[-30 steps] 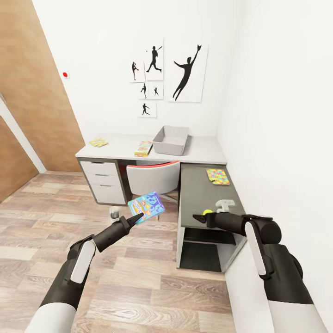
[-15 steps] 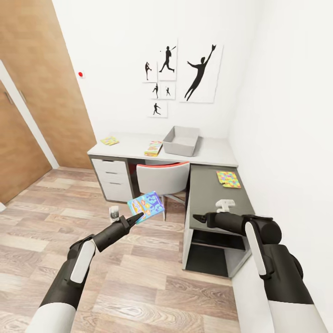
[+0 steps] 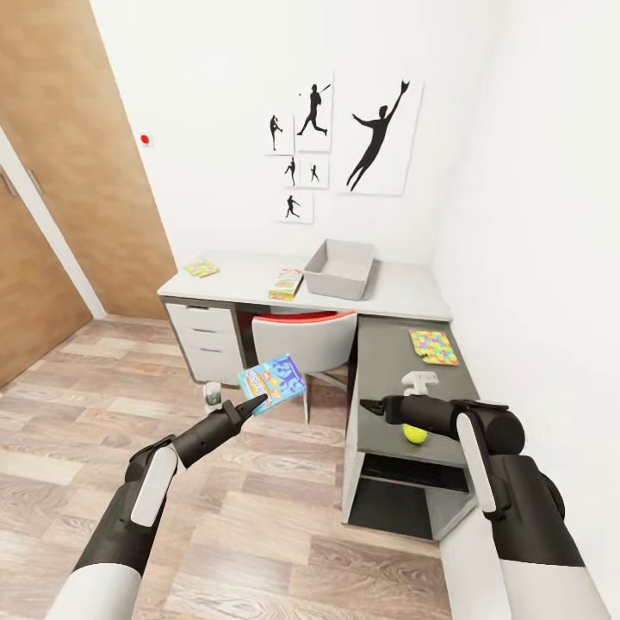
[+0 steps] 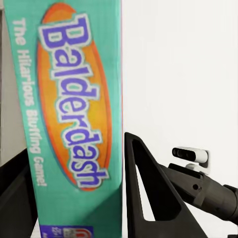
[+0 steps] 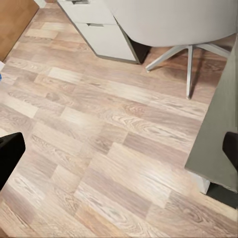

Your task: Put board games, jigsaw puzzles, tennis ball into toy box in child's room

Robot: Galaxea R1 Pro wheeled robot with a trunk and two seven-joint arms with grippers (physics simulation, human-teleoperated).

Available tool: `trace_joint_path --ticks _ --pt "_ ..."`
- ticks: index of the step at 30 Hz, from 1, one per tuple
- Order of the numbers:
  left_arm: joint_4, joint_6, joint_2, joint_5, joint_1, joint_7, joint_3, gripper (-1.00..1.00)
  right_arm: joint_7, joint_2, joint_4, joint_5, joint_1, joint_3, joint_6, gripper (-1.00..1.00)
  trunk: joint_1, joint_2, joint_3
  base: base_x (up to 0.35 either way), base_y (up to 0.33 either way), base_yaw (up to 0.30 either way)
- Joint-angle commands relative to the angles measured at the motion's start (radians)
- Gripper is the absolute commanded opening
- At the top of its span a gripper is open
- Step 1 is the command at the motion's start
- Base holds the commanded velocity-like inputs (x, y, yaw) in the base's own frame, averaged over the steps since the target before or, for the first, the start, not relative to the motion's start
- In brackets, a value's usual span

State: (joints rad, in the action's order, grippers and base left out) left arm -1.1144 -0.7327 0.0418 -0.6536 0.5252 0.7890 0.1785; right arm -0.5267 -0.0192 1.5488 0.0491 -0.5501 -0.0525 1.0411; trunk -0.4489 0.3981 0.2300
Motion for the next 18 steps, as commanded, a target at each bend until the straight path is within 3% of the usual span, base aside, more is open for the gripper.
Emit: trace_joint_path --ticks 1,9,18 --pt "0.000 -0.007 0.001 -0.003 0.001 0.003 0.003 -1.00 0.000 0.000 0.001 0.005 -0.001 -0.001 0.006 1.00 -0.001 0.002 0.002 0.327 0.000 0.001" --pt "-0.001 -0.007 0.001 -0.003 0.000 0.000 0.002 -1.00 0.000 0.000 0.001 0.005 -0.002 -0.002 0.006 1.00 -0.001 0.002 0.002 0.303 0.000 0.003" --pt "-0.001 -0.007 0.001 -0.003 -0.006 -0.001 0.002 -1.00 0.000 0.001 0.001 0.005 -0.002 -0.002 0.006 1.00 -0.001 0.002 0.002 0.084 0.000 0.168"
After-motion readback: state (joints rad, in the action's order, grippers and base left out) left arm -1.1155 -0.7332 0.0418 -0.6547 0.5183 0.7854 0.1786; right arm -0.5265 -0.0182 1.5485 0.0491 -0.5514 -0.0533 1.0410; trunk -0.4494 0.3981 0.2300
